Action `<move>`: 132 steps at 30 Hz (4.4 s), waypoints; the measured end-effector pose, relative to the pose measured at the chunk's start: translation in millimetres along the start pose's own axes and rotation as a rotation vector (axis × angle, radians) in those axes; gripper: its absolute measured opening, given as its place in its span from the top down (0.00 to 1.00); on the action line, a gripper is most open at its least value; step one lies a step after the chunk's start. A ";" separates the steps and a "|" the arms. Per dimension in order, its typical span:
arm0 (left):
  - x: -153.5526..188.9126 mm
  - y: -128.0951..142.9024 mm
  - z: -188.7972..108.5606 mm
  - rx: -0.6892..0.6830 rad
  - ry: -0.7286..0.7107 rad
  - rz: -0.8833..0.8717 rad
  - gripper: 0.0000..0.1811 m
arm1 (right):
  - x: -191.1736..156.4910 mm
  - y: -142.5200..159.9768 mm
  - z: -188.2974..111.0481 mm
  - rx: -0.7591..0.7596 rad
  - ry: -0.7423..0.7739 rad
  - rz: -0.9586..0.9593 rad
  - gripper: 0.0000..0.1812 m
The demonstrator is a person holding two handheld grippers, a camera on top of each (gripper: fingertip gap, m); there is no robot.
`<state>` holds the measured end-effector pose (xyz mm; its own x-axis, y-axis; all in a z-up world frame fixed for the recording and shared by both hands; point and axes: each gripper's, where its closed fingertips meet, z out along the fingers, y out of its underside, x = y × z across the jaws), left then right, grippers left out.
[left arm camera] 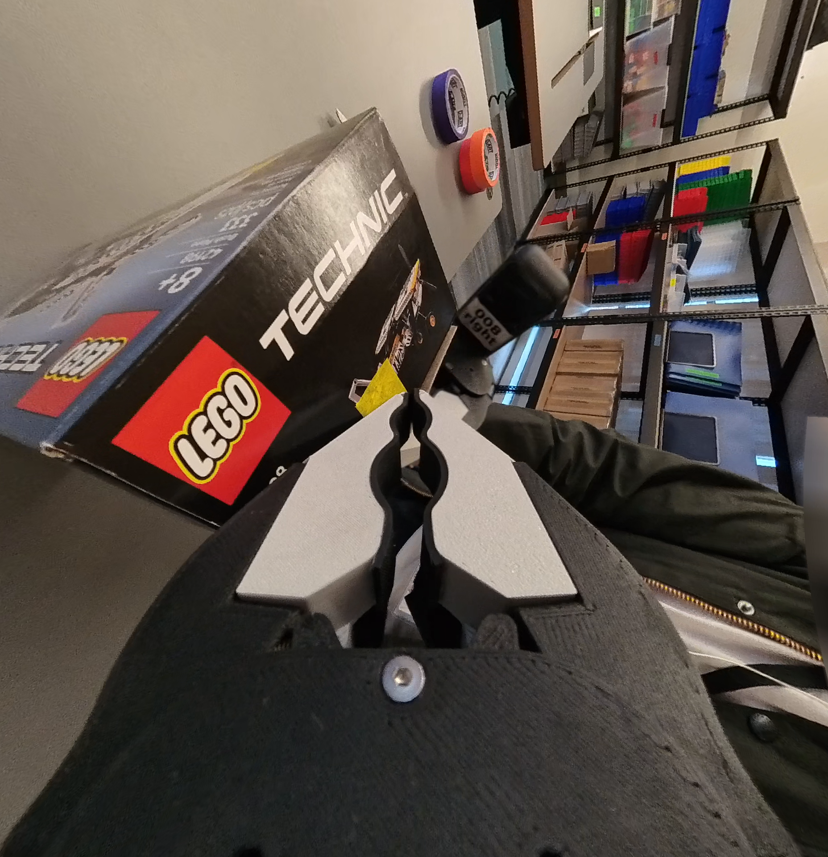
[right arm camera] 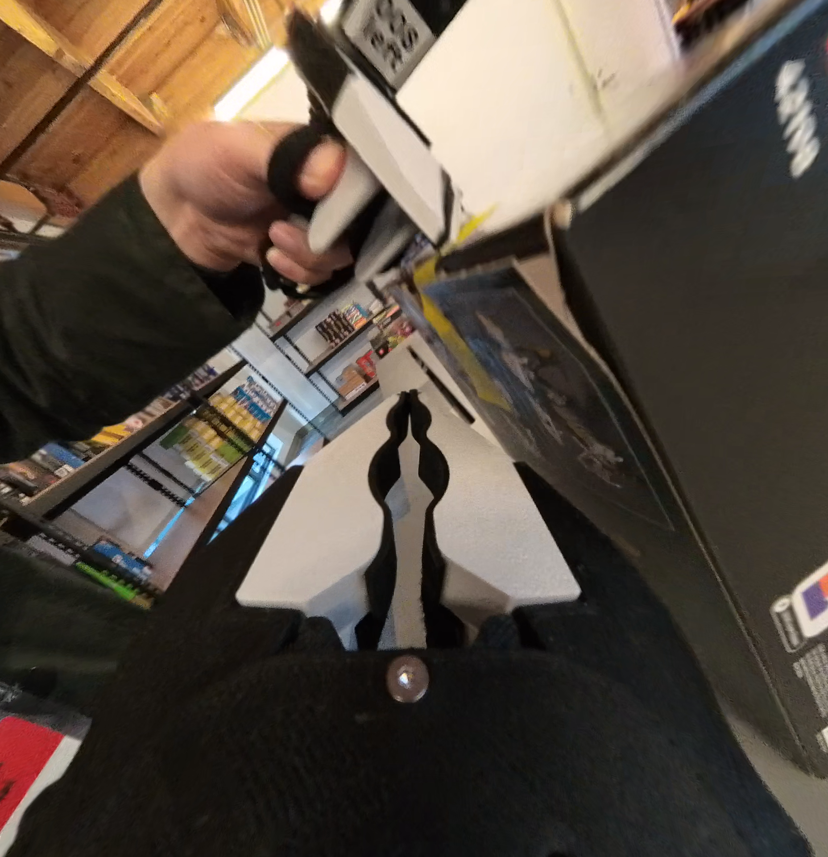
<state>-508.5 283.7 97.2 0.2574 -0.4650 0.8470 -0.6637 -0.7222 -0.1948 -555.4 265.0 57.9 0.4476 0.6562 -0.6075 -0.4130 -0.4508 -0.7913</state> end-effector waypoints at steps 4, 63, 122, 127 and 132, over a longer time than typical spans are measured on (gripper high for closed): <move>1.2 0.8 1.9 -0.005 0.004 -0.004 1.00 | 2.9 -24.3 0.6 0.045 0.021 -0.025 1.00; 0.1 -2.0 -1.0 0.003 0.011 0.007 1.00 | 25.7 -5.1 0.8 -0.031 0.094 -0.094 1.00; 65.6 549.9 -320.6 1.620 -1.240 -0.037 0.28 | -443.5 206.6 275.5 -0.670 -1.211 -0.342 0.37; 74.7 699.6 -381.6 1.714 -1.383 -0.195 0.28 | -564.0 294.8 345.5 -0.759 -1.400 -0.304 0.37; 47.9 798.2 -453.0 1.787 -1.454 -0.277 0.28 | -628.2 362.6 431.6 -0.849 -1.501 -0.322 0.38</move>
<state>-1344.1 -83.1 206.2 0.8914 0.3463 0.2922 0.3120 -0.0015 -0.9501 -1328.7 -49.5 182.5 -0.8361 0.4949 -0.2365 0.2477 -0.0441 -0.9678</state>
